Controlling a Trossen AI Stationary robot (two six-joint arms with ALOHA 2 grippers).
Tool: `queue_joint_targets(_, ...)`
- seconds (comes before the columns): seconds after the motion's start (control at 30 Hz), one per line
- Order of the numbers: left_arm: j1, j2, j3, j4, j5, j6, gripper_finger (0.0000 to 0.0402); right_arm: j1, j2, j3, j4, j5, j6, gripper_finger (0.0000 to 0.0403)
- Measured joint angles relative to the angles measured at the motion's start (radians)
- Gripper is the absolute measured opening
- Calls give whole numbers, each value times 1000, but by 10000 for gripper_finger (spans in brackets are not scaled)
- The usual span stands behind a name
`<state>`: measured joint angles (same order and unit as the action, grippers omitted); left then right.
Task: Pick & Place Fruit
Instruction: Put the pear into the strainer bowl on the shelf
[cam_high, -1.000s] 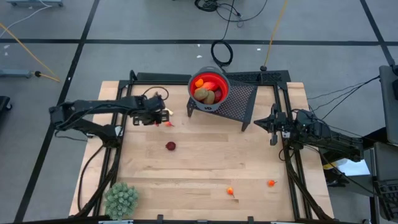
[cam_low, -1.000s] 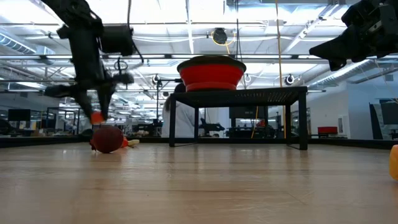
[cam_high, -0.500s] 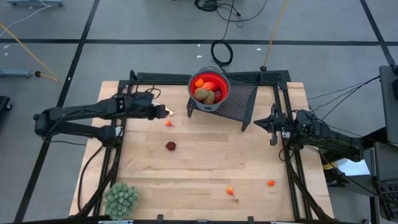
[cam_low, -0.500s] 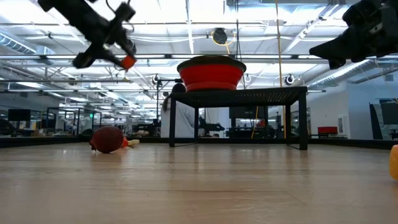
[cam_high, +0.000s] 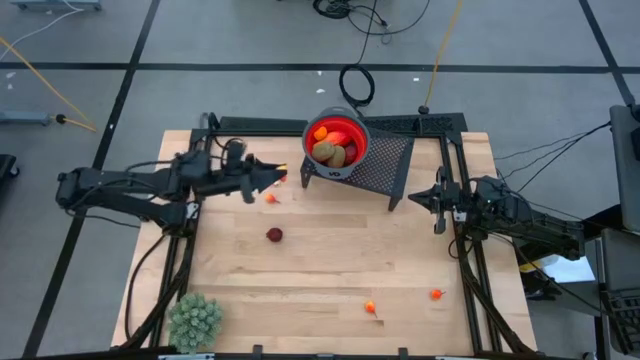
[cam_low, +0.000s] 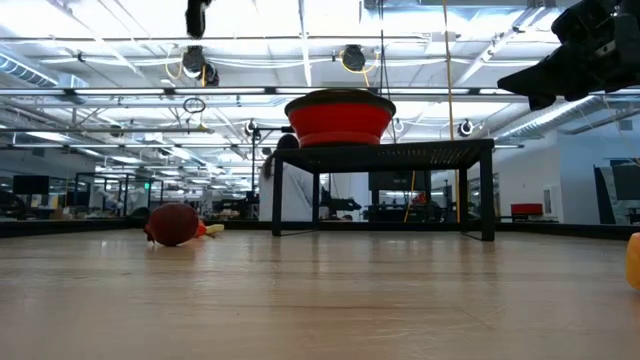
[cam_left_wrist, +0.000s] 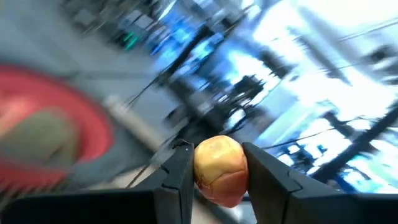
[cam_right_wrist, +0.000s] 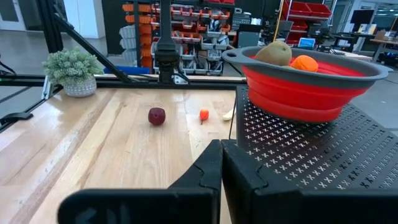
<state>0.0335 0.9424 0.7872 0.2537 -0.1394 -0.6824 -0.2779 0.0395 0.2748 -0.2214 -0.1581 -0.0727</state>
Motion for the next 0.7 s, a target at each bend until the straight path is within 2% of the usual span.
queue_joint_targets(0.13,-56,0,0,188,0,119,113,0,0,0,-6,0,0,0)
queue_joint_targets(0.27,-105,0,0,296,0,231,113,0,0,0,-19,0,0,0)
queue_joint_targets(0.47,-159,0,0,381,0,389,113,0,0,0,-47,0,0,0)
queue_joint_targets(0.7,-186,0,0,406,-1,408,113,0,0,0,-47,0,0,0)
